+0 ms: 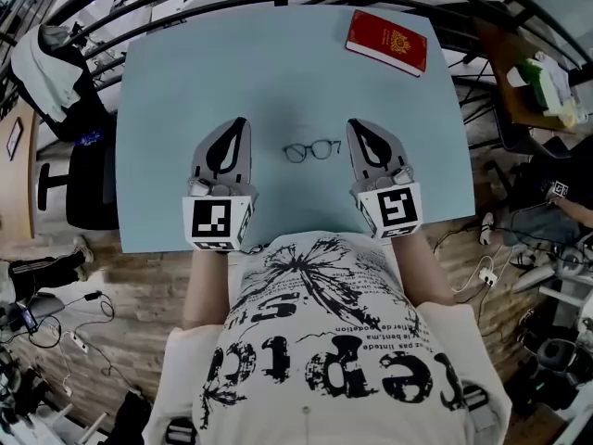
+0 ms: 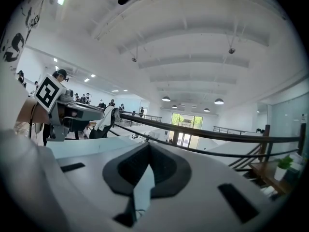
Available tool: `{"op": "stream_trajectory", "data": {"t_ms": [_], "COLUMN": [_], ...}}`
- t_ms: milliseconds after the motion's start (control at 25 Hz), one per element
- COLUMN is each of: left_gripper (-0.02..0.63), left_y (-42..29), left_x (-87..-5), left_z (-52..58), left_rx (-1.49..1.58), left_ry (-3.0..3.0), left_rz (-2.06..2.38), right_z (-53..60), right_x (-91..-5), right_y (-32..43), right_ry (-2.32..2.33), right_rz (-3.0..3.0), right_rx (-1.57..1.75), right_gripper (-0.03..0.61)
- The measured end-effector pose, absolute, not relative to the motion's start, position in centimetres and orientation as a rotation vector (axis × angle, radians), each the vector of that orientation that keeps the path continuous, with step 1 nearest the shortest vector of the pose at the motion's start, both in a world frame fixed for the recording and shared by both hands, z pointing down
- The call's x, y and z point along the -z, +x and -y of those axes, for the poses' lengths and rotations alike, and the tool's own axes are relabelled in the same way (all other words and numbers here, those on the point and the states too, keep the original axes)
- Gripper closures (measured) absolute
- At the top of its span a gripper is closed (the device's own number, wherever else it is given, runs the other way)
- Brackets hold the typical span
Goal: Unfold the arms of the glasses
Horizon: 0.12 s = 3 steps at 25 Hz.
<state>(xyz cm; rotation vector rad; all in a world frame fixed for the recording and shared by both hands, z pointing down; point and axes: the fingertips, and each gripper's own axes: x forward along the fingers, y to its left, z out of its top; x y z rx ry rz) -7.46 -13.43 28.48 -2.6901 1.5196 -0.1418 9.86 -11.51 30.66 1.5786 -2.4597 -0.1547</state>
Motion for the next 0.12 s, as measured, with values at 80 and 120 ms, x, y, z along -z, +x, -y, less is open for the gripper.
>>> {"op": "stream_trajectory", "data": {"t_ms": [80,120], "left_gripper": [0.591,0.591], "left_y": [-7.24,-7.13], "left_x": [-28.65,-28.73], "left_z": [13.65,13.77], "left_rx": [0.147,0.151], "left_ry": [-2.696,-2.699], "left_rz": [-1.515,-1.512], "right_z": [11.69,11.80], "right_x": [-30.63,-30.60], "right_y": [9.87,9.88], "right_ry": [1.572,1.569], "right_rz": [2.459,2.457], "right_rx": [0.163,0.168], "right_gripper": [0.571,0.571]}}
